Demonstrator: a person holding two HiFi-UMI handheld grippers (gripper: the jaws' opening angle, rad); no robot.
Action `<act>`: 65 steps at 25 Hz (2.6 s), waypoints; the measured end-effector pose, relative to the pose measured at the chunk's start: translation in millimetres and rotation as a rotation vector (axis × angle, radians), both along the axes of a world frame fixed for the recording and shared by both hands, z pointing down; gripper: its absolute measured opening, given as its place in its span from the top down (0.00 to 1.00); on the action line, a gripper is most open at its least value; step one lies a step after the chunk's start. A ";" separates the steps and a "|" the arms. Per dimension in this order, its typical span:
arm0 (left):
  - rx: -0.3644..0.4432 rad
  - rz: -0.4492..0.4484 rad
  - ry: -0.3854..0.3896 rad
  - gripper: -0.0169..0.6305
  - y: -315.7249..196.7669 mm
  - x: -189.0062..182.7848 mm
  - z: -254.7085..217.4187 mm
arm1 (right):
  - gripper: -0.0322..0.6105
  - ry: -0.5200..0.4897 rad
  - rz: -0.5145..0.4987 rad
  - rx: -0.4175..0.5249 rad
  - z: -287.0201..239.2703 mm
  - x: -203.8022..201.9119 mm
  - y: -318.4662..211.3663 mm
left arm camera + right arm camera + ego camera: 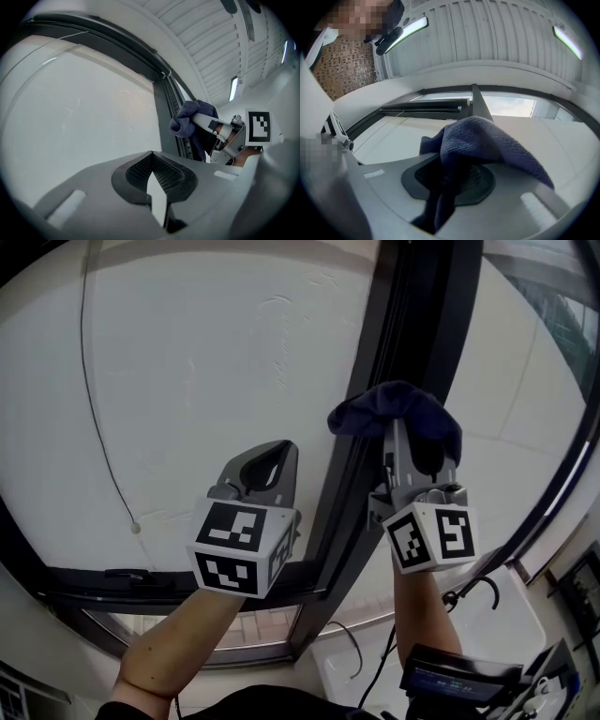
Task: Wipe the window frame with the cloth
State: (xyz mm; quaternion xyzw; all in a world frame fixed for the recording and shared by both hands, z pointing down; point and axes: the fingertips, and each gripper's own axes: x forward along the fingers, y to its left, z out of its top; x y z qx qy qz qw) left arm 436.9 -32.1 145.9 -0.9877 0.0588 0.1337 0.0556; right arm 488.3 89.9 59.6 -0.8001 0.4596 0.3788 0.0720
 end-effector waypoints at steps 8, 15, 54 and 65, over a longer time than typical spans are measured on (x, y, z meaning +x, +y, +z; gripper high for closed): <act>-0.035 0.017 -0.058 0.98 3.7 3.8 38.0 | 0.85 -0.050 0.001 -0.029 37.9 2.1 -2.2; -0.038 0.042 -0.080 0.98 12.2 1.0 60.9 | 0.85 -0.092 0.006 -0.061 72.5 4.0 -3.5; -0.075 0.126 -0.245 0.98 30.7 5.9 206.8 | 0.84 -0.279 -0.014 -0.192 241.7 13.3 -5.4; -0.107 0.119 -0.315 0.98 32.6 -4.1 262.3 | 0.84 -0.344 0.014 -0.340 306.8 14.6 -9.2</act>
